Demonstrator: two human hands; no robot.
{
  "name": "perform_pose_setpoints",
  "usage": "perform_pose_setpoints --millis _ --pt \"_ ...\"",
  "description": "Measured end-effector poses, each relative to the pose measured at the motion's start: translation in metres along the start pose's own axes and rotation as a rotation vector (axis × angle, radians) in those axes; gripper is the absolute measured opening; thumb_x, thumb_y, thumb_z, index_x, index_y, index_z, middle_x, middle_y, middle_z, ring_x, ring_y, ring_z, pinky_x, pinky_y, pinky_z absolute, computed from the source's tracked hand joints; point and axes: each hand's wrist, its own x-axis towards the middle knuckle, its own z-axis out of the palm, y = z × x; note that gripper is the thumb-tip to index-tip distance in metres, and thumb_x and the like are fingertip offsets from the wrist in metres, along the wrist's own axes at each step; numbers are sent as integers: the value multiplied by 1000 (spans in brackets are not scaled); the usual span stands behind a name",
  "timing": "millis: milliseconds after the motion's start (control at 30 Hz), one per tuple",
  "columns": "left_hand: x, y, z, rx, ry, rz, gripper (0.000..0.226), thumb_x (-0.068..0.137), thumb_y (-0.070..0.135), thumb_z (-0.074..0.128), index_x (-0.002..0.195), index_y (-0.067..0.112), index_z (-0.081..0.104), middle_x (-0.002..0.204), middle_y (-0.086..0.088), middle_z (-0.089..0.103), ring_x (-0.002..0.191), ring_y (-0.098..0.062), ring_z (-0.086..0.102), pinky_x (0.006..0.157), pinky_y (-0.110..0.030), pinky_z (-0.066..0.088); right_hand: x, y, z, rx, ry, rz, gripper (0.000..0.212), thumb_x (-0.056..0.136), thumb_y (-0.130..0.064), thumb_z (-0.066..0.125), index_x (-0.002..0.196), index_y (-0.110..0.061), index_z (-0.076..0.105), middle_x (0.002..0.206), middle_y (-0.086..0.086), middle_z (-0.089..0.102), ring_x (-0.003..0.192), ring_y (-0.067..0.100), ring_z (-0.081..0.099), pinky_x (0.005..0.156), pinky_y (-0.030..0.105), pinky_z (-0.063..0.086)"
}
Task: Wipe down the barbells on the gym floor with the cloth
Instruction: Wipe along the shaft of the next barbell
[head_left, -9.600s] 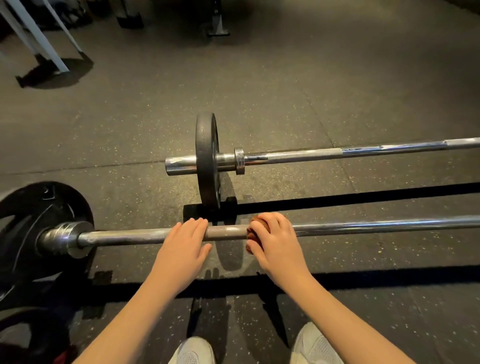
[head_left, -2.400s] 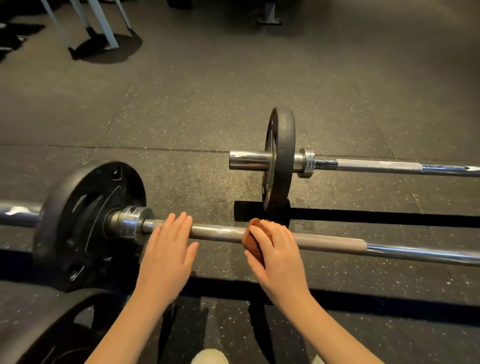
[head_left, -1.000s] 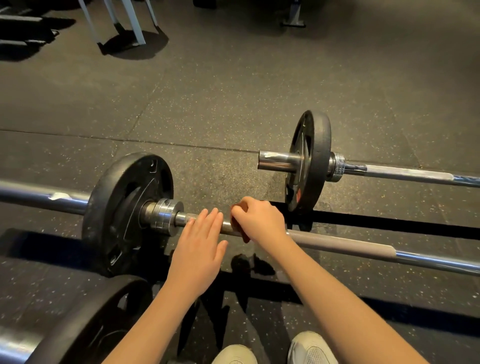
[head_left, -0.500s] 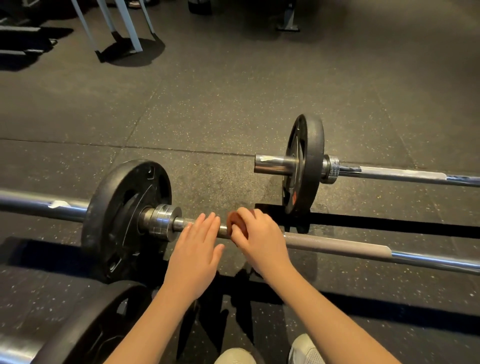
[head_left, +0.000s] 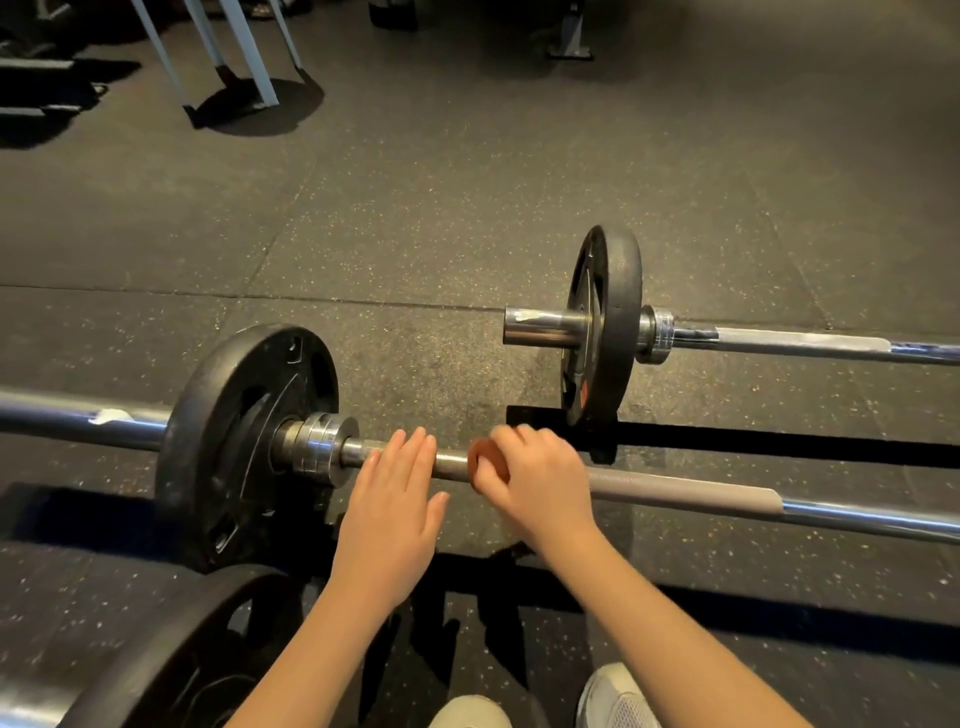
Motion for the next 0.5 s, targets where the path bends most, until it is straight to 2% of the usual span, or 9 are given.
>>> perform_pose_setpoints --millis 67,100,167,200,300,367,433,500 --pt "0 2 1 -21 -6 -5 70 92 48 12 150 13 29 157 -1 26 147 -17 14 118 -33 4 33 -6 -6 34 -195 259 32 91 -46 42 97 -21 60 84 -2 58 79 20 56 64 30 41" --pt "0 1 1 -24 -1 -5 71 91 48 10 151 14 27 158 -1 24 147 -17 13 118 -33 3 37 -3 -2 46 -233 298 32 92 -46 41 102 -22 60 89 -2 56 82 20 55 67 32 41" --pt "0 1 0 -25 1 -3 70 92 47 13 149 13 31 156 -2 28 147 -17 16 118 -35 6 22 -1 -3 126 -206 239 31 92 -42 44 110 -21 59 98 -3 53 87 18 52 71 33 43" --pt "0 1 -1 -24 0 0 67 93 46 17 148 12 33 155 -2 30 146 -18 19 118 -36 9 5 2 -5 134 -110 155 31 90 -39 46 111 -20 59 100 -3 56 89 19 53 75 35 46" --pt "0 3 -1 -34 -1 -8 56 100 40 33 149 13 30 156 -1 27 147 -17 16 118 -35 7 -43 12 -6 36 30 -89 33 81 -33 51 104 -14 64 105 2 63 102 26 56 95 44 50" --pt "0 4 -1 -42 10 -21 56 100 38 35 149 13 30 157 -1 27 147 -17 15 118 -35 6 -27 12 -7 33 34 -27 30 81 -35 50 96 -14 65 94 2 64 92 26 59 85 42 53" --pt "1 7 -2 -46 0 -22 56 100 36 37 150 13 28 157 -1 26 147 -17 13 118 -35 4 7 7 -14 58 -81 216 28 88 -39 46 96 -16 61 87 0 62 84 23 57 70 35 47" --pt "1 8 -3 -67 -23 -35 57 100 34 43 150 12 28 157 -2 25 148 -18 12 119 -35 4 22 11 -11 62 -164 299 30 92 -40 45 104 -18 60 95 0 62 92 23 56 71 34 42"
